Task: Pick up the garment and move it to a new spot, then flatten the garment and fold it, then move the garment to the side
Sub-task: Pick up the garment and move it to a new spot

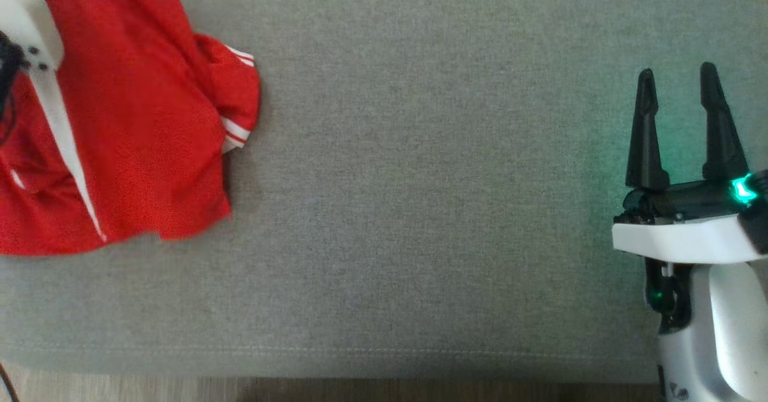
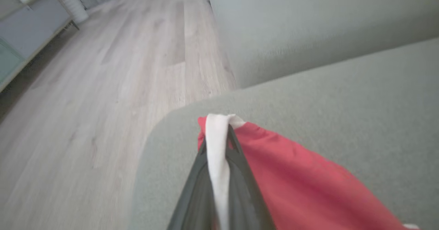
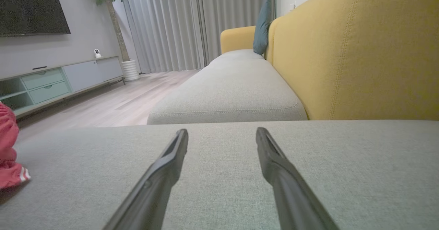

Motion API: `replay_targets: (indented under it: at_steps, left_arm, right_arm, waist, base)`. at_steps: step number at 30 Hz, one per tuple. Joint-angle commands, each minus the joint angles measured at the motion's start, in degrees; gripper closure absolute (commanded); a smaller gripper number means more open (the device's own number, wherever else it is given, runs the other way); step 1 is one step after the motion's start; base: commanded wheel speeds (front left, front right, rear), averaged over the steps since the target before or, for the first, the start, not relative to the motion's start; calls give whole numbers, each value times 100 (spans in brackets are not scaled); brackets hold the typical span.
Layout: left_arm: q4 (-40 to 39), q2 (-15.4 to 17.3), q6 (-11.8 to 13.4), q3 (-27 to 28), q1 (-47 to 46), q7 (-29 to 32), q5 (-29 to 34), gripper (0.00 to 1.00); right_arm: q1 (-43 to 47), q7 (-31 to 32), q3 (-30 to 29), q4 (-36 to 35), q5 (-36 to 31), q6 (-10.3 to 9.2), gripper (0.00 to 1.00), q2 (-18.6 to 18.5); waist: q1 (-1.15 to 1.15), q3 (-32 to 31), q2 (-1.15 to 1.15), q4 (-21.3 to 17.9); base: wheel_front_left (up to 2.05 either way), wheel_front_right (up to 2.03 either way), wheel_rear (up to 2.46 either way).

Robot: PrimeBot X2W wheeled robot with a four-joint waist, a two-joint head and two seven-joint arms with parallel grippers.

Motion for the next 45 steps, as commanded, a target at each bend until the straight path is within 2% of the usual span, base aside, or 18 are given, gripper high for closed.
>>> replay_targets:
  at_steps: [1, 8, 12, 14, 20, 27, 34, 36, 45]
  left_arm:
    - [-144, 345, 83, 308, -346, -248, -52, 100]
    - [-552, 368, 281, 470, -357, -768, -96, 100]
    - [-1086, 403, 453, 588, -283, -1018, -129, 100]
    - [-1449, 414, 462, 622, -217, -1153, -150, 100]
    - [-2286, 406, 629, 644, 59, -1216, -182, 100]
    - [-3318, 230, 863, 448, 320, -911, -185, 100]
    - [-3939, -250, 987, 71, 337, -572, -212, 100]
    - [-4087, -566, 1063, -113, 295, -493, -215, 100]
    - [-4055, -1833, 1374, -472, 36, -678, -348, 100]
  right_arm:
    - [-31, -51, 147, -127, 72, 24, 0, -29]
    - [116, -51, 158, -6, 174, 24, 0, -29]
    - [199, -51, 191, 53, 242, 24, 0, -29]
    - [239, -51, 215, 78, 278, 24, 0, -29]
    - [303, -51, 226, 126, 332, 24, 0, -29]
    - [294, -51, 302, 39, 359, 24, 0, -29]
    - [245, -51, 483, -104, 533, 24, 0, -29]
    - [228, -51, 542, -153, 653, 24, 0, -29]
    - [208, -51, 617, -216, 913, 24, 0, -29]
  waist:
    - [0, -222, 0, 69]
    - [0, -764, 0, 191]
    - [0, -1031, 0, 231]
    - [0, -1148, 0, 230]
    - [0, -1370, 0, 148]
    - [0, -1465, 0, -229]
    - [0, -1441, 0, -911]
    - [0, -1437, 0, -1231]
    - [0, -1373, 0, -1934]
  base:
    - [0, 0, 0]
    - [0, 0, 0]
    - [0, 0, 0]
    - [0, 0, 0]
    - [0, 0, 0]
    - [0, 0, 0]
    - [0, 0, 0]
    - [0, 0, 0]
    - [0, 0, 0]
